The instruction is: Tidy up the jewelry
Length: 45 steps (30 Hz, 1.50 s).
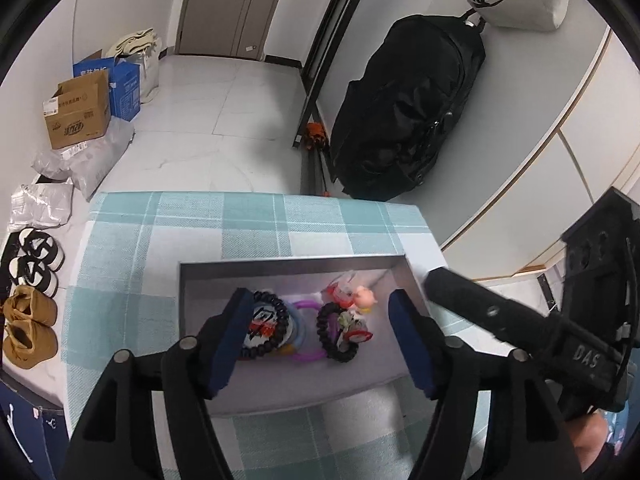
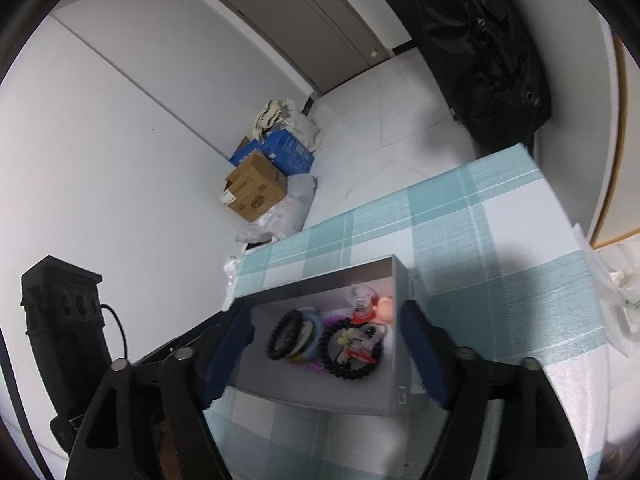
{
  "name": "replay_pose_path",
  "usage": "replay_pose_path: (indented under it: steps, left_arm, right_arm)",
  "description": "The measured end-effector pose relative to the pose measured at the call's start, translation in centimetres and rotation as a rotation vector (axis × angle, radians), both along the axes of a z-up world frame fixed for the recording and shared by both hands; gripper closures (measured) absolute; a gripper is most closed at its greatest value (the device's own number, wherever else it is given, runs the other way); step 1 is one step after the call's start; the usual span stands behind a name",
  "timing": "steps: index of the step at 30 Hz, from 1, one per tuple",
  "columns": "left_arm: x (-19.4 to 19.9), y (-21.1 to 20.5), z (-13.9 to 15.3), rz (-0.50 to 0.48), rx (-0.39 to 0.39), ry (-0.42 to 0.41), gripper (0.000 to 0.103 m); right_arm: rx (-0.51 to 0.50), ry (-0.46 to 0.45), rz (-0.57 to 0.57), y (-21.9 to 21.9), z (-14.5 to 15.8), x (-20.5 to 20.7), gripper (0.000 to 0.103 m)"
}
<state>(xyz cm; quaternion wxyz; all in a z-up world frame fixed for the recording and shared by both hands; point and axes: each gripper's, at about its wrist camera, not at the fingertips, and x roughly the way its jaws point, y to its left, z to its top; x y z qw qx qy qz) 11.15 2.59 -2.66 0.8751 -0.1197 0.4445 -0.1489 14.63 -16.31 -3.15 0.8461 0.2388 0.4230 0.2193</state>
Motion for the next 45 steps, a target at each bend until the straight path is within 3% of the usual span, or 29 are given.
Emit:
replay_pose_path:
  steps: [9, 18, 22, 25, 38, 45]
  left_arm:
    - [-2.2, 1.2, 1.7, 0.084, 0.050, -0.088, 0.037]
    - [-6.3, 1.7, 3.8, 0.152, 0.108, -0.250, 0.035]
    - [-8.1, 1.4, 4.4, 0.169, 0.160, -0.332, 0.032]
    - [-9.2, 1.4, 4.7, 0.195, 0.198, -0.378, 0.022]
    - [-10.5, 2.2, 3.8, 0.256, 0.183, -0.357, 0.021]
    - [-10.9, 2.0, 3.6, 0.264, 0.213, -0.381, 0.020]
  right_arm:
    - [-0.066, -0.076, 0.013, -0.2, 1.8, -2.5, 0.013]
    - [-0.149, -0.273, 0.060, 1.1, 3.8, -6.8, 0.002]
    - [-0.200, -0.377, 0.082, 1.8, 4.1, -9.1, 0.000]
    - [-0.243, -0.396, 0.100, 2.2, 4.0, -10.0, 0.000]
    - [-0.244, -0.499, 0.128, 2.6, 4.8, -13.1, 0.000]
    - [-0.240, -0.492, 0.107, 2.4, 4.5, -13.1, 0.000]
